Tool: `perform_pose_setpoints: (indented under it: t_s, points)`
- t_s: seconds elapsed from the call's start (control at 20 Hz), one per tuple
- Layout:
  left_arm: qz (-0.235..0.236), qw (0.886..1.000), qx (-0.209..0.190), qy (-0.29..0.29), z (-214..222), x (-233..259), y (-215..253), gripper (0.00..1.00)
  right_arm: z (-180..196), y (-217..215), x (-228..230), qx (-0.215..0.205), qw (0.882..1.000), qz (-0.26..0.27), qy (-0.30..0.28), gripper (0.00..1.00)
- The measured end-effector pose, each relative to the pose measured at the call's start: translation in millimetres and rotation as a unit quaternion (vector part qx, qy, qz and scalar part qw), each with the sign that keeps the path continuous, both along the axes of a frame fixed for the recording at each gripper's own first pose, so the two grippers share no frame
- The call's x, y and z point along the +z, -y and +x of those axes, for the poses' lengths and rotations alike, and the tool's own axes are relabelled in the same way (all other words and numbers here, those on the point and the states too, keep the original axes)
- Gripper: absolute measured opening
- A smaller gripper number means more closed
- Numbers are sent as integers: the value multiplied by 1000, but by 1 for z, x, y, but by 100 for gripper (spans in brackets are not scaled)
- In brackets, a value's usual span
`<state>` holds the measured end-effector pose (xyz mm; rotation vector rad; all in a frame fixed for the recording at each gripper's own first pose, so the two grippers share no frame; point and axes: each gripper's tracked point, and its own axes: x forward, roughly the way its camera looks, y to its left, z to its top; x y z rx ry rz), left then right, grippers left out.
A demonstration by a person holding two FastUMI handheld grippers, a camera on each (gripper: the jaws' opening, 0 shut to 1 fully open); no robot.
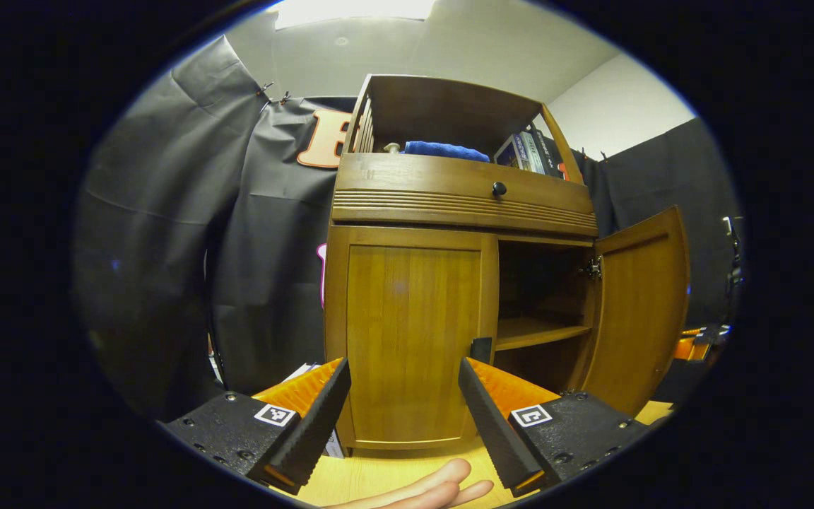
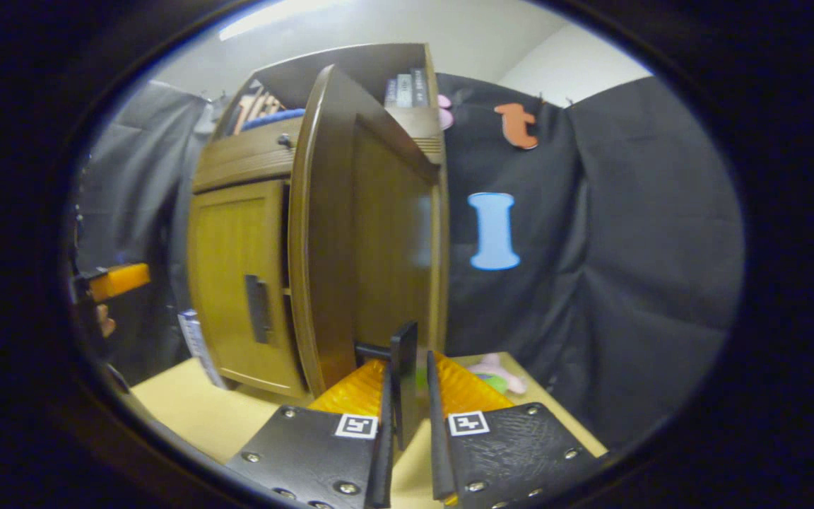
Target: Open the right door of the double-door shoe cabinet with the right hand, and open the left door with the left hand.
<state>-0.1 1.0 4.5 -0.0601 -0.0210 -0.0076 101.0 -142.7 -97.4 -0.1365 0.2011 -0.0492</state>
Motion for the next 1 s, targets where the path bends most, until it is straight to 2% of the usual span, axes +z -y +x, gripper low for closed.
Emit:
perform_pose_setpoints:
  t_s: [0.05,0.1,0.25,0.55,0.6,0.65,0.7,0.75,0.8,0.85,0.9,0.95,1.0]
  points:
    - [0,1000,0,-1,-1,-1,-1,91,7,9,1,5,1000,19,3,27]
    - [-1,1000,2,-2,0,-1,-1,91,-1,8,-1,12,999,46,-4,13]
    - [-1,1000,3,-5,2,-3,-1,91,6,34,3,34,997,63,-3,10]
    - [3,1000,12,-13,9,-9,0,91,18,59,-2,103,991,84,-17,10]
    - [4,1000,14,-16,12,-10,1,95,21,66,-2,109,990,85,-17,10]
    - [7,1000,15,-20,14,-13,3,91,15,69,1,118,989,83,-17,13]
    - [9,1000,14,-24,16,-16,5,91,22,69,-2,125,989,82,-13,14]
    - [11,999,14,-29,18,-20,8,95,24,70,-1,131,988,81,-12,25]
    - [13,999,13,-33,20,-23,11,95,24,70,-3,137,987,84,-10,25]
    - [14,999,12,-36,22,-26,15,91,25,76,-5,131,988,80,-6,25]
    - [16,999,12,-39,25,-28,18,95,20,92,1,119,990,70,2,43]
    - [20,999,12,-41,26,-32,21,91,22,92,2,118,990,74,1,61]
    - [24,999,12,-43,29,-34,24,91,17,104,-1,112,991,77,6,80]
